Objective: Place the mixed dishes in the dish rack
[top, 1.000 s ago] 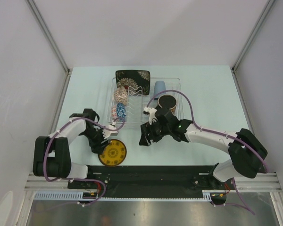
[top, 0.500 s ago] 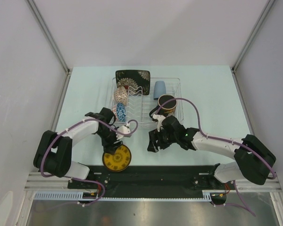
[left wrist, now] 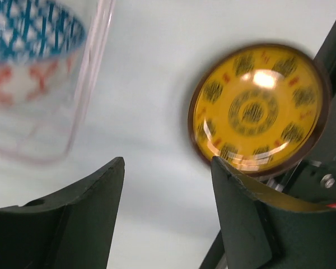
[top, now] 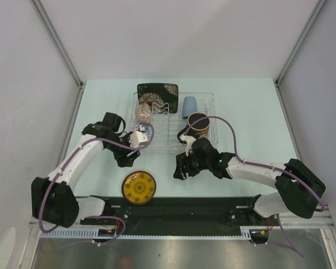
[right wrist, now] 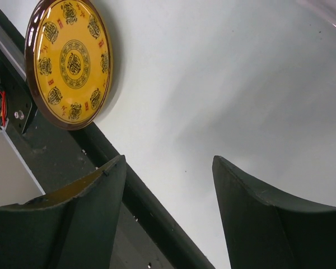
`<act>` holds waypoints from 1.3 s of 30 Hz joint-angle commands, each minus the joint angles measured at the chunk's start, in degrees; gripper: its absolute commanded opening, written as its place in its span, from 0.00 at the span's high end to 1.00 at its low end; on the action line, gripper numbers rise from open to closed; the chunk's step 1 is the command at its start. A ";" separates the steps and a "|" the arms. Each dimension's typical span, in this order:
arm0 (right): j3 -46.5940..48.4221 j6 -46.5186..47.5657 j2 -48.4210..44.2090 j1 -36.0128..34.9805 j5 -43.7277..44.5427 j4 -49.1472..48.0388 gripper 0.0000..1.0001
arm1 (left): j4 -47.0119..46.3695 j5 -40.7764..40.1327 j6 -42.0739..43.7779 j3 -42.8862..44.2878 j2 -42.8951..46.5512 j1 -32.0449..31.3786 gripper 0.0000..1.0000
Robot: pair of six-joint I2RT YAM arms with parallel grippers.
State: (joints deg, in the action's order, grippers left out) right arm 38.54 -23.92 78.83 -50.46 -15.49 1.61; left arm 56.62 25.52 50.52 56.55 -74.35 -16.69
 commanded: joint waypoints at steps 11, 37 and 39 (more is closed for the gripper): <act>-0.05 2.12 1.24 -0.52 1.15 -2.93 0.34 | 3.42 -12.07 8.81 -11.37 11.24 -6.14 0.32; -6.55 -5.34 -24.24 1.24 10.91 7.79 0.34 | -23.92 -16.47 -1.30 -16.92 -7.38 -29.18 0.32; -6.64 -5.52 -24.86 1.15 11.27 8.41 0.34 | -24.89 -16.38 -1.83 -16.65 -8.88 -29.72 0.32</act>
State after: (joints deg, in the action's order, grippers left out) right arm 32.14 -27.88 56.16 -49.36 -6.46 8.69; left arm 41.60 9.06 50.11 40.18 -78.41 -44.99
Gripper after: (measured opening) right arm 0.662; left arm 0.676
